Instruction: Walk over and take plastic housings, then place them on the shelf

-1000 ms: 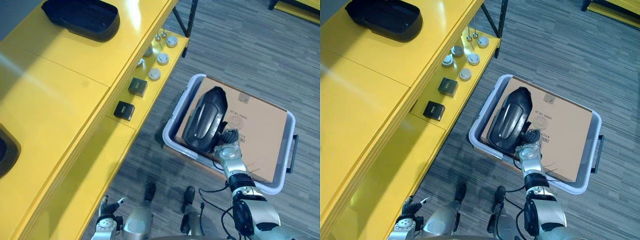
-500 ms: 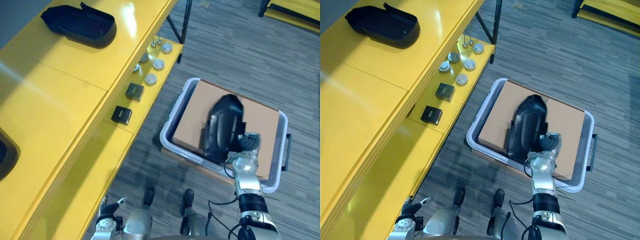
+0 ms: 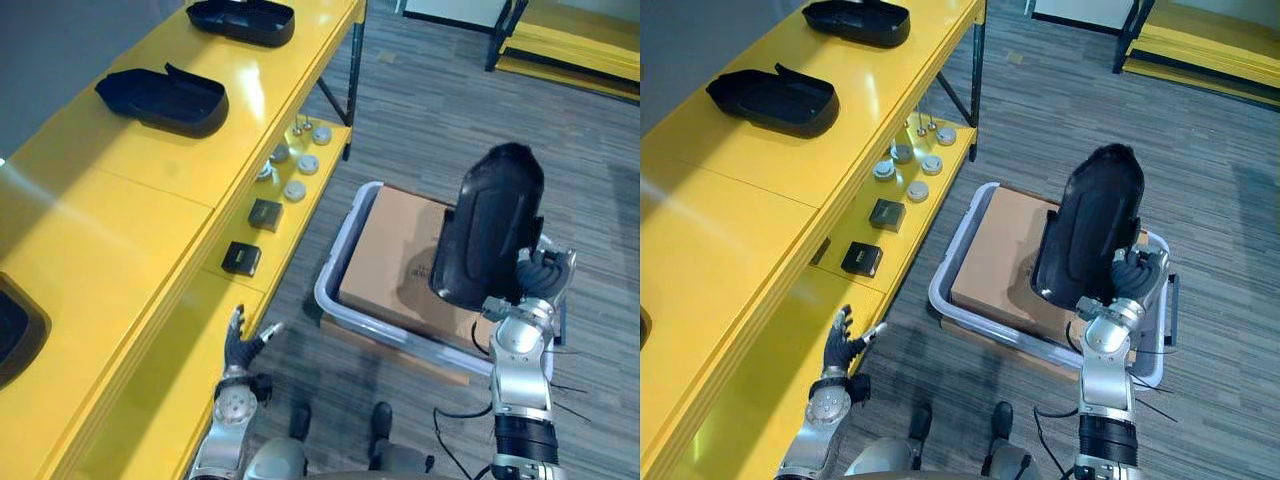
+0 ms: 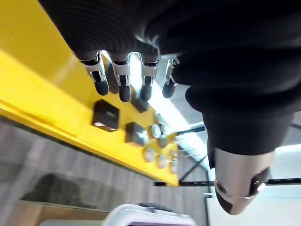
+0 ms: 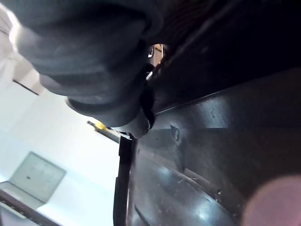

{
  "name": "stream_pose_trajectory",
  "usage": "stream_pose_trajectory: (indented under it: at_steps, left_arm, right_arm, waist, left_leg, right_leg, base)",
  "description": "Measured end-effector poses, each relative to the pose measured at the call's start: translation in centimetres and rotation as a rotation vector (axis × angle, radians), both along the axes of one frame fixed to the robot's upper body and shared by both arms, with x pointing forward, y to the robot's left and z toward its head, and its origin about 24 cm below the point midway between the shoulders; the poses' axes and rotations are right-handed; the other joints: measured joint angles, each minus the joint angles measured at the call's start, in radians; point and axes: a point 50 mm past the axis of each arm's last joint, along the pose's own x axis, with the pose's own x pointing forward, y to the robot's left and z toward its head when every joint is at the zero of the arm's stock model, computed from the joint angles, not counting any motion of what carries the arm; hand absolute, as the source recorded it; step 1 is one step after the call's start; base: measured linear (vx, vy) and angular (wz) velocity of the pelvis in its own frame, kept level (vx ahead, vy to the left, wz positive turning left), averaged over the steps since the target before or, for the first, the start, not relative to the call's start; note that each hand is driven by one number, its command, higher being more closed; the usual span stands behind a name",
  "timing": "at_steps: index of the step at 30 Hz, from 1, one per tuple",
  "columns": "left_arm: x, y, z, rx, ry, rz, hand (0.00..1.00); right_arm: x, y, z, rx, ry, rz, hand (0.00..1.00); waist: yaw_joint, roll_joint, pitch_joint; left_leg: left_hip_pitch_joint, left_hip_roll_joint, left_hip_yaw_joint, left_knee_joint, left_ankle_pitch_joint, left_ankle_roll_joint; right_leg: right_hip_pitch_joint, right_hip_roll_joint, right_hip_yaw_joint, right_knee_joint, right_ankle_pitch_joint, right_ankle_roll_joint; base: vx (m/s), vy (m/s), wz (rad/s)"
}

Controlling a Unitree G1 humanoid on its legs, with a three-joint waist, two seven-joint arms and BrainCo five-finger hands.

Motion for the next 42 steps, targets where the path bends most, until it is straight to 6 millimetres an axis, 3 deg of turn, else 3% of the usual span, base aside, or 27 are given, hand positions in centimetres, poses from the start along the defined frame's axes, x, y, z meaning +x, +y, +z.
stream_pose_trajectory:
  at_steps: [2, 5, 16, 20, 21, 33, 34, 42]
  left_arm:
    - [0.6, -1.3, 2.5, -0.028, -0.12, -0.042, 0.0]
    - [1.0, -2.6, 4.4, -0.057, -0.207, -0.099, 0.0]
    - [1.9, -7.7, 8.0, -0.075, -0.359, -0.34, 0.0]
    - [2.1, -8.3, 8.5, -0.076, -0.379, -0.351, 0.0]
    - [2.1, -8.3, 8.5, -0.075, -0.377, -0.351, 1.0]
    - [2.9, -7.9, 7.9, -0.077, -0.326, -0.331, 1.0]
    - [2.9, -7.9, 7.9, -0.078, -0.324, -0.329, 1.0]
    - [3.2, -7.6, 6.8, -0.057, -0.261, -0.315, 1.0]
  right_arm:
    - [-0.3, 1.4, 1.2, -0.023, -0.07, 0.056, 1.0]
    - [-0.5, 2.9, 2.1, -0.053, -0.123, 0.113, 1.0]
    - [-1.4, 9.8, 3.6, -0.105, -0.234, 0.421, 1.0]
    - [-1.6, 11.0, 3.9, -0.115, -0.251, 0.481, 1.0]
    - [-1.7, 11.3, 4.0, -0.122, -0.261, 0.496, 1.0]
    - [-2.0, 12.3, 3.9, -0.172, -0.275, 0.573, 1.0]
    - [-2.0, 12.2, 3.9, -0.18, -0.274, 0.577, 0.0]
    - [-1.9, 12.6, 3.4, -0.159, -0.252, 0.614, 0.0]
  waist:
    - [-0.001, 0.002, -0.002]
    - [-0.003, 0.003, -0.022]
    - [-0.024, 0.002, -0.066]
    - [-0.025, 0.004, -0.08]
    - [-0.025, 0.004, -0.082]
    - [-0.029, 0.002, -0.115]
    - [-0.029, 0.002, -0.115]
    - [-0.032, 0.001, -0.117]
  left_leg:
    - [0.011, 0.0, 0.003, 0.0, -0.002, 0.003]
    - [0.015, 0.0, 0.009, 0.0, -0.004, 0.005]
    - [0.027, 0.0, 0.044, 0.002, -0.01, 0.008]
    - [0.031, 0.0, 0.053, 0.002, -0.015, 0.01]
    - [0.032, 0.0, 0.055, 0.004, -0.016, 0.011]
    - [0.038, 0.0, 0.063, 0.005, -0.02, 0.014]
    - [0.038, 0.0, 0.063, 0.005, -0.02, 0.014]
    - [0.04, 0.001, 0.07, 0.009, -0.02, 0.014]
  right_leg:
    - [0.011, 0.0, 0.003, 0.0, 0.0, 0.0]
    - [0.013, -0.001, 0.007, 0.0, 0.0, 0.0]
    - [0.011, 0.0, 0.035, 0.0, 0.001, 0.0]
    - [0.011, 0.002, 0.043, 0.0, 0.001, 0.0]
    - [0.011, 0.002, 0.048, 0.0, 0.001, 0.0]
    - [0.012, 0.0, 0.059, 0.0, 0.004, 0.003]
    - [0.012, 0.0, 0.06, 0.0, 0.005, 0.004]
    - [0.012, 0.0, 0.063, 0.0, 0.009, 0.0]
  base:
    - [-0.01, 0.004, -0.03]
    - [-0.02, 0.006, -0.04]
    - [-0.01, 0.006, -0.07]
    - [0.0, 0.003, -0.07]
    - [-0.01, 0.003, -0.1]
    - [-0.01, 0.0, -0.03]
    - [-0.05, -0.006, -0.02]
    - [-0.04, -0.006, -0.03]
